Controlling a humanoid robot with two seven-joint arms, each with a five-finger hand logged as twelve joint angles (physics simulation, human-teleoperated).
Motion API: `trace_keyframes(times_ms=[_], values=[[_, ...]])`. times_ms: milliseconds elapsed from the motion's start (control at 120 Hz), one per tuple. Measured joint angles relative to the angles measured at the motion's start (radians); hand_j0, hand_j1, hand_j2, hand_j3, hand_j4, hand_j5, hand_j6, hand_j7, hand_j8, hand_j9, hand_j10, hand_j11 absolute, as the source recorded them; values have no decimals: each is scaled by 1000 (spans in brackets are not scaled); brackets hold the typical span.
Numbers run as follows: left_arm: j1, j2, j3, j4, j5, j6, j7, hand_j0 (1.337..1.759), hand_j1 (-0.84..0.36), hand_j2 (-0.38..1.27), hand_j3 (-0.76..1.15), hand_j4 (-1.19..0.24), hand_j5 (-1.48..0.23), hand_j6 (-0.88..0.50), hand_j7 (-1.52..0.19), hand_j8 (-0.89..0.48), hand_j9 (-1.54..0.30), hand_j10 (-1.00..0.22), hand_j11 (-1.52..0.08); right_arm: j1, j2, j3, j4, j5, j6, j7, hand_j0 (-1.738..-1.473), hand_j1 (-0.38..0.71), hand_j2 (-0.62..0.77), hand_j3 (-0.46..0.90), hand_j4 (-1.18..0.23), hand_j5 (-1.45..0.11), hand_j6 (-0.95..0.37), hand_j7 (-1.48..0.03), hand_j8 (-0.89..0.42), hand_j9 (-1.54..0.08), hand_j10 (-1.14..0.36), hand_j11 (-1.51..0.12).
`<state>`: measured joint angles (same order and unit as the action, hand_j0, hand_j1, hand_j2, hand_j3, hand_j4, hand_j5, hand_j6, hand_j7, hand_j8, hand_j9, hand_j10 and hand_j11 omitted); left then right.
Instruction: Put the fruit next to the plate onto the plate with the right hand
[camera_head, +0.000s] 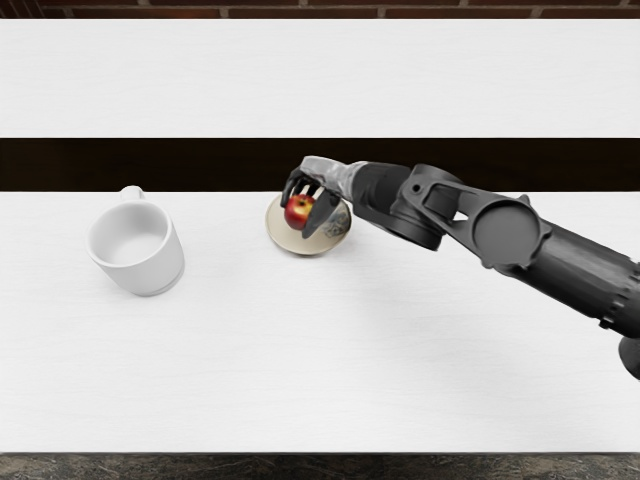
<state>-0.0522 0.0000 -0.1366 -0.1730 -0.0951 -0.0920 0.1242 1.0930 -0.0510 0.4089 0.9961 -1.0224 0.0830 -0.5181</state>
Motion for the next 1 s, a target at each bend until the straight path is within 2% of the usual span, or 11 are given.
trace_keyframes(times_ms=[183, 500, 808, 1000], values=[[0, 0, 0, 0, 0, 0, 0, 1658, 349, 0, 0, 0, 0, 0, 0, 0, 0, 0, 0, 1, 2, -2, -4, 0, 6, 0, -1655, 252, 167, 0, -737, -858, -475, -851, -446, -871, -644, -870], [0, 0, 0, 0, 0, 0, 0, 1658, 349, 0, 0, 0, 0, 0, 0, 0, 0, 0, 0, 1, 2, -4, -36, 9, 4, 0, -1657, 142, -16, 0, -463, -581, -409, -578, -401, -584, -442, -584], [0, 0, 0, 0, 0, 0, 0, 1658, 349, 0, 0, 0, 0, 0, 0, 0, 0, 0, 0, 2, -9, 3, -39, 21, 6, 0, -1658, 40, -50, 0, -337, -433, -325, -432, -323, -433, -332, -433], [0, 0, 0, 0, 0, 0, 0, 1658, 349, 0, 0, 0, 0, 0, 0, 0, 0, 0, 0, 3, -46, 9, -31, 90, 27, 1, -1658, -60, -42, 0, -247, -319, -243, -318, -242, -319, -245, -319]])
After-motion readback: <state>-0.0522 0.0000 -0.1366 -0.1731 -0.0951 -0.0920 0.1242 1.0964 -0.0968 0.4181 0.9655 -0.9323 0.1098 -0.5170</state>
